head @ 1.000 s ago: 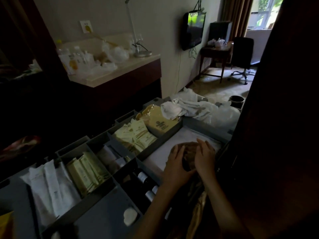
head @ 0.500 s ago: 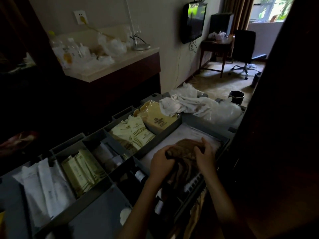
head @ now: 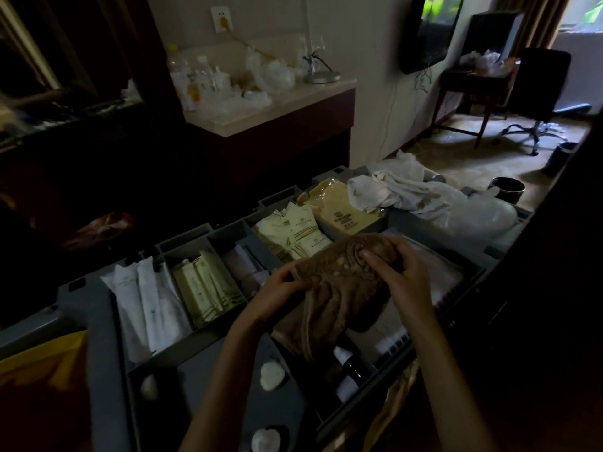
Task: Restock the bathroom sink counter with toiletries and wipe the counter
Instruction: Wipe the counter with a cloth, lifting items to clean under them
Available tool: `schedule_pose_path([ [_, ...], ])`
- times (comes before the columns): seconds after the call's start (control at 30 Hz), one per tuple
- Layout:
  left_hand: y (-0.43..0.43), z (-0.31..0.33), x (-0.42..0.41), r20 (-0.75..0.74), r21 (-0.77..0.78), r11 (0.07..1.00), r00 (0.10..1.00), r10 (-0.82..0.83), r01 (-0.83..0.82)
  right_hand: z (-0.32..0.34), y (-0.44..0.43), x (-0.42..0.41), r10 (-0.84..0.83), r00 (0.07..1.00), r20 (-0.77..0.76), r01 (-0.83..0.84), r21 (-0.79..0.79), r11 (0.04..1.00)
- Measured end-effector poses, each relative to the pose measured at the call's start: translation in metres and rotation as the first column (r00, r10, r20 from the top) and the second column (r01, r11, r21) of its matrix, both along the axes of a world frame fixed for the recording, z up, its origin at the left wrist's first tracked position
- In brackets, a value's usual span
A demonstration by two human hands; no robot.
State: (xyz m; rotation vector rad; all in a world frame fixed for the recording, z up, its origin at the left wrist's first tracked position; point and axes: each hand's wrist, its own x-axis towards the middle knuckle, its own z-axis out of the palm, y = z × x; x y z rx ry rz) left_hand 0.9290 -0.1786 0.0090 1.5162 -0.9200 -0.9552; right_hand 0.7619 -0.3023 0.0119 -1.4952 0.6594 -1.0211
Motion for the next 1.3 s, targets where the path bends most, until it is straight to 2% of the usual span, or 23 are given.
schedule_pose_path([
  [0.1,0.012,0.002,-0.003,0.152,0.021,0.999,0.988,-0.033,0.030,0.006,0.007,0.005,-0.006,0.999,0.034,0.008,-0.056,0.998],
  [0.2,0.019,0.017,-0.012,0.258,-0.007,1.000,0.966,0.011,-0.010,0.014,0.010,0.006,0.014,1.000,0.016,-0.012,-0.134,0.991],
  [0.37,0.004,0.030,-0.045,0.531,-0.151,0.987,0.847,0.029,0.061,0.030,0.013,0.000,-0.017,0.998,-0.056,0.001,-0.272,0.962],
  [0.47,-0.012,0.019,-0.060,0.473,-0.245,0.969,0.873,0.124,-0.004,0.040,0.011,-0.012,-0.049,0.997,-0.060,0.026,-0.338,0.941],
  [0.63,-0.017,0.019,-0.075,0.300,-0.312,0.946,0.935,0.188,-0.090,0.044,0.010,-0.033,0.005,1.000,-0.023,-0.011,-0.279,0.960],
  [0.73,-0.006,0.024,-0.076,0.085,-0.309,0.946,0.987,0.135,-0.103,0.045,0.013,-0.043,0.057,0.998,-0.029,-0.062,-0.215,0.975],
  [0.8,0.005,0.030,-0.074,-0.053,-0.306,0.948,0.996,0.071,-0.084,0.047,0.020,-0.047,0.101,0.994,-0.045,-0.107,-0.170,0.979],
  [0.87,0.016,0.035,-0.074,-0.130,-0.298,0.954,0.992,-0.003,-0.036,0.049,0.031,-0.051,0.139,0.989,-0.044,-0.144,-0.146,0.979],
  [1.0,0.037,0.040,-0.083,-0.154,-0.263,0.960,0.979,-0.136,0.092,0.049,0.061,-0.073,0.158,0.987,0.042,-0.158,-0.007,0.987],
  [1.17,0.062,0.041,-0.120,-0.116,-0.265,0.949,0.971,-0.209,0.172,0.029,0.107,-0.116,0.017,0.988,0.156,-0.042,0.159,0.986],
  [1.3,0.074,0.030,-0.157,-0.021,-0.204,0.949,0.968,-0.250,0.240,0.016,0.154,-0.157,-0.127,0.989,0.074,0.113,0.171,0.979],
])
